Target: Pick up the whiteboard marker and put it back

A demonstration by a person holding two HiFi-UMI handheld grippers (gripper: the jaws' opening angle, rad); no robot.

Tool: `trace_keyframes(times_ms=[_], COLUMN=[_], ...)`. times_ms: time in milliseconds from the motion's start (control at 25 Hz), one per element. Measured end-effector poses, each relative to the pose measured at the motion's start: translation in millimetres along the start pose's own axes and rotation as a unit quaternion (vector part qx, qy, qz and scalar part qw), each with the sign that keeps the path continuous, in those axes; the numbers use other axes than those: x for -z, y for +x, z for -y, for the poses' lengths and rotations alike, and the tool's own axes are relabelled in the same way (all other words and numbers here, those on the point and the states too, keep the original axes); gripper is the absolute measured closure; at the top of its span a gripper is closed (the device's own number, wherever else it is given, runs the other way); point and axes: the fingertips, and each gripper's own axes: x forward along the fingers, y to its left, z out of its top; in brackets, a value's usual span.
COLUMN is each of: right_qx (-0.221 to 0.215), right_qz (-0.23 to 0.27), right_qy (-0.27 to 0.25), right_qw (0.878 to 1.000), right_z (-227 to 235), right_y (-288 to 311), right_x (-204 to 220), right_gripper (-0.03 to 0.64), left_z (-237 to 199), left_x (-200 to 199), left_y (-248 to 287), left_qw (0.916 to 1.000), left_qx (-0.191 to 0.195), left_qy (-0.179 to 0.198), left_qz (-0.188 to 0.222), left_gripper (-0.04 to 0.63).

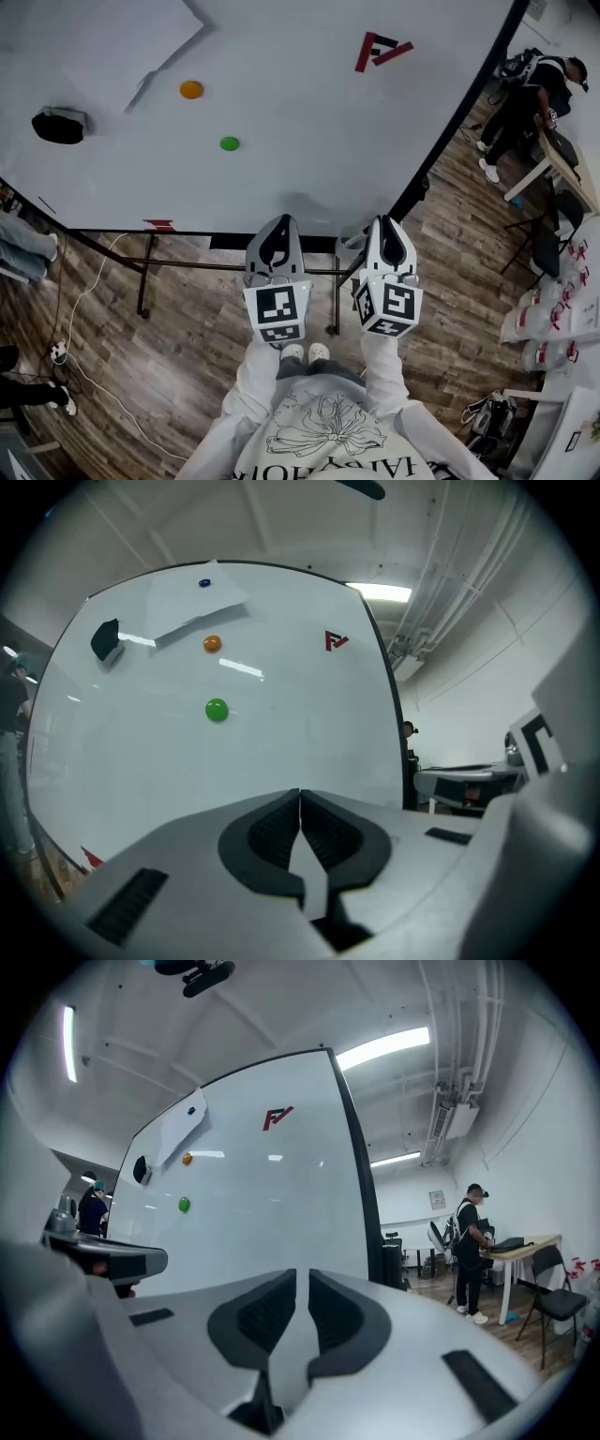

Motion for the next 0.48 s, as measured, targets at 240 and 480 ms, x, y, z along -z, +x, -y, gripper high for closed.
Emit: trace_keyframes(times_ms=[240, 480], right_qx=[-0.002, -0.009], right_qz=[0.01, 0.02], right_qy=[-0.01, -0.005], right_qw=[1.0, 1.0], right_z=[-5.5, -8.9], right_y=[-11.3, -20.7], right_x=[-11.2, -19.4], right_gripper=[0.58, 0.584], left_z=[2.4, 2.8], left_x=[-9.5, -12.9], left_y=[-9.2, -18.8], left_qw=[0.9999, 0.9999], left_qx=[0.001, -0.001], left_qy=[0.004, 0.005], left_qz=[0.011, 0.014], left_gripper=[0.589, 0.589])
